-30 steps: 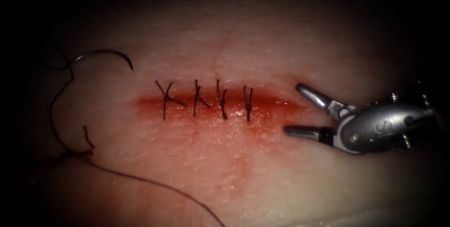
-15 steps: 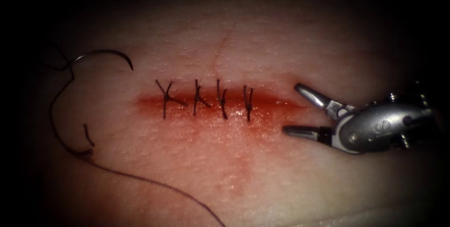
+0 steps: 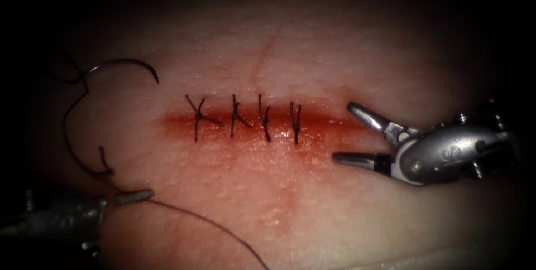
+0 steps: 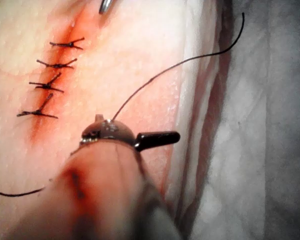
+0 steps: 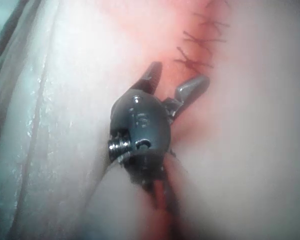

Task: Wound Closure
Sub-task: Remove the cut piece from the left gripper.

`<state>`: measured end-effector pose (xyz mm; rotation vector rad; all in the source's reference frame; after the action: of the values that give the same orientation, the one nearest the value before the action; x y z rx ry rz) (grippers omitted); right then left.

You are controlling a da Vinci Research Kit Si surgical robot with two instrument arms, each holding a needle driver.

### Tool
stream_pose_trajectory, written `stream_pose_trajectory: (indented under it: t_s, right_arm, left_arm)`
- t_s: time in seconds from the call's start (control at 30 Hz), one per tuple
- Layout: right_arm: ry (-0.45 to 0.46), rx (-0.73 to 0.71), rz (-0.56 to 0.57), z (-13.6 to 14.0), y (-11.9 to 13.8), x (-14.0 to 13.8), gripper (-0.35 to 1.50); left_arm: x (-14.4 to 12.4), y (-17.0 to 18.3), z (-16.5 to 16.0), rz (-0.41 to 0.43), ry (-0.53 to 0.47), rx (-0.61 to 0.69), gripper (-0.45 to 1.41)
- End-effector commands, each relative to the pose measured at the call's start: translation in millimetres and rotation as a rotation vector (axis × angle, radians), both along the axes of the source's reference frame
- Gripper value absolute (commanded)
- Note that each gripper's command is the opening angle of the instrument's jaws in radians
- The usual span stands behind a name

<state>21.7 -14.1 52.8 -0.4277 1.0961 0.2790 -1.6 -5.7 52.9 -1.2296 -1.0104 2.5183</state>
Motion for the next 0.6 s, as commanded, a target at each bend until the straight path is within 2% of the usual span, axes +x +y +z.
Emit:
stream_pose_trajectory:
  t_s: [0.03,0.27,0.33,0.4,0.47,0.6]
  right_arm:
    - [0.005,0.004,0.002,0.6,-0.1,0.7,1.3]
    - [0.005,0.003,0.002,0.6,-0.2,0.7,1.3]
    - [0.004,0.003,0.003,0.6,-0.2,0.8,1.3]
    - [0.004,0.003,0.004,0.6,-0.2,0.9,1.3]
    - [0.004,0.003,0.004,0.5,-0.3,1.0,1.3]
    - [0.004,0.002,0.004,0.6,-0.3,1.0,1.3]
  left_arm:
    - [-0.5,-0.1,0.5,0.007,-0.011,0.01,1.01]
    - [0.3,-0.3,-1.2,0.019,-0.031,0.03,1.04]
    - [0.1,0.7,-2.1,-0.02,-0.052,0.023,1.06]
    - [0.1,3.8,-3.4,-0.151,-0.082,-0.009,1.08]
    - [0.1,5.7,-3.6,-0.191,-0.069,-0.034,1.08]
    - [-0.2,8.0,-3.0,-0.214,-0.034,-0.064,1.08]
